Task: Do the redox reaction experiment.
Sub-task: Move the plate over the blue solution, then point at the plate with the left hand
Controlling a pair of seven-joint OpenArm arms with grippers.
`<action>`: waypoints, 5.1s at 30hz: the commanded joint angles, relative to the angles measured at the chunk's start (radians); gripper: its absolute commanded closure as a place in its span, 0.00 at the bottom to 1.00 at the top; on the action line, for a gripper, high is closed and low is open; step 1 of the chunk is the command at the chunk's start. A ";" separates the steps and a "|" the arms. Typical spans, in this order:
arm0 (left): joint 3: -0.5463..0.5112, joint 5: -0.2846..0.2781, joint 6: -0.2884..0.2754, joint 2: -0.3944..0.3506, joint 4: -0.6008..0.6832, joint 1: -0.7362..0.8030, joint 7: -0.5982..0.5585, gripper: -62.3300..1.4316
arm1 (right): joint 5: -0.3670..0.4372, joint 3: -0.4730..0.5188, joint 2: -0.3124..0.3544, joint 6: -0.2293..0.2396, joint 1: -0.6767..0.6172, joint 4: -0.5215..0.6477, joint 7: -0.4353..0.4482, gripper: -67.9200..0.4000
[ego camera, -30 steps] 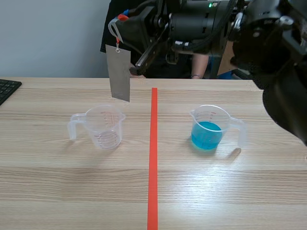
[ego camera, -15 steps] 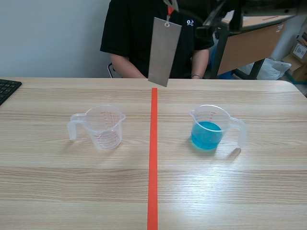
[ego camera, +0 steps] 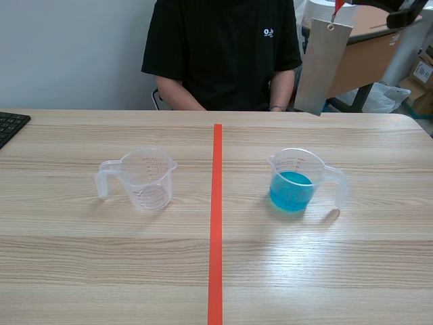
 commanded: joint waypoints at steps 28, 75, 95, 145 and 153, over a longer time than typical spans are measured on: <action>-0.006 -0.007 -0.019 -0.020 0.014 0.041 -0.018 0.90 | 0.003 0.010 0.074 -0.003 -0.061 -0.002 0.080 0.97; 0.476 0.097 -0.157 -0.518 0.462 -0.757 -0.047 0.90 | 0.002 0.010 0.063 -0.003 -0.094 -0.003 0.076 0.97; 0.797 0.408 -0.076 -0.049 0.130 -1.185 0.047 0.90 | 0.002 0.010 0.063 -0.003 -0.094 -0.003 0.077 0.97; 0.975 0.492 0.076 0.230 -0.442 -1.508 -0.174 0.90 | 0.003 0.010 0.063 -0.003 -0.094 -0.003 0.081 0.97; 0.975 0.492 0.080 0.230 -0.442 -1.508 -0.171 0.90 | 0.003 0.010 0.063 -0.003 -0.094 -0.003 0.081 0.97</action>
